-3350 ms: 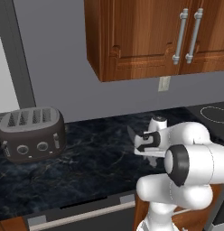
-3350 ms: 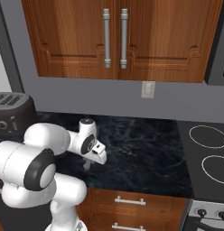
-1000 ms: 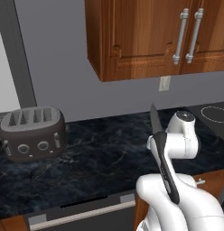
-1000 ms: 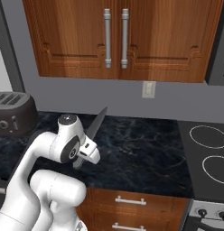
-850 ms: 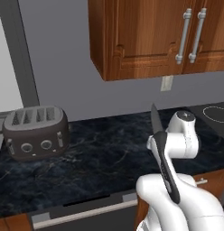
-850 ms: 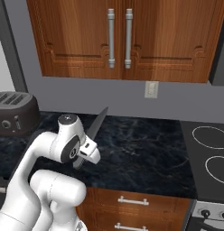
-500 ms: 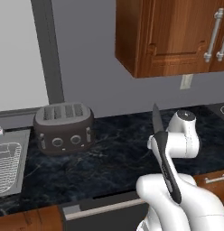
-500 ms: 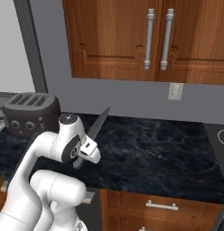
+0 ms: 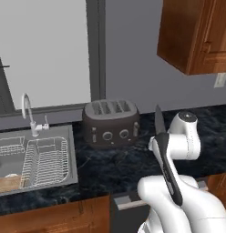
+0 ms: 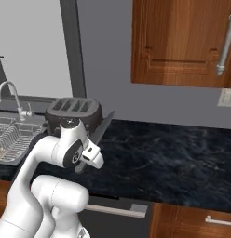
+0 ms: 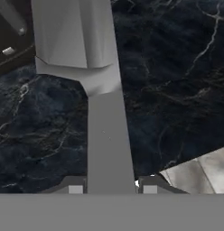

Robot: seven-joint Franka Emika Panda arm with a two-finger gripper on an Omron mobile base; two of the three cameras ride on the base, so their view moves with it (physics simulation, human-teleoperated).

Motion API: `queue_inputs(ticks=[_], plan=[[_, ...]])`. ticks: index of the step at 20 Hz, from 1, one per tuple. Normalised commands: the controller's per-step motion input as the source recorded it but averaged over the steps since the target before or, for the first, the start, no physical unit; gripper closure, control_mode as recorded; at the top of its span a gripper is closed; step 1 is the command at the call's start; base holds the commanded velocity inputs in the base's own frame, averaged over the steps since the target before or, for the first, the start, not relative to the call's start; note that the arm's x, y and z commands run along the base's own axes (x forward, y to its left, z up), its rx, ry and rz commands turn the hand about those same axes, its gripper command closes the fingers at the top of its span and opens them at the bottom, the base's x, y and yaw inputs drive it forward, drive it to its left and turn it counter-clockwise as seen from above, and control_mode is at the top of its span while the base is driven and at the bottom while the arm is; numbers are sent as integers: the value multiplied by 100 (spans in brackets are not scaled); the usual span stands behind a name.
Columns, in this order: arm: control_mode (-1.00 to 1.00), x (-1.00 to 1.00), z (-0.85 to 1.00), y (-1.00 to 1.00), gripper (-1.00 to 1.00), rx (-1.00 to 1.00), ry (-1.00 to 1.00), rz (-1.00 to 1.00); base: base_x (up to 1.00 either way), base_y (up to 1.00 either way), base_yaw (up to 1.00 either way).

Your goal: Move the cutting board and knife to the sink. Then move spray from the cabinet to the counter.

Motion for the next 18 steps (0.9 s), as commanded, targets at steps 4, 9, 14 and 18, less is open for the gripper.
queue_inputs(ticks=[4, 9, 14, 18], plan=[[100, 0, 0, 0, 100, 0, 0, 0, -4, 83, 1], [100, 0, 0, 0, 100, 0, 0, 0, -21, 74, 0], [100, 0, 0, 0, 100, 0, 0, 0, -33, 64, 0], [100, 0, 0, 0, 100, 0, 0, 0, -23, 73, -1]])
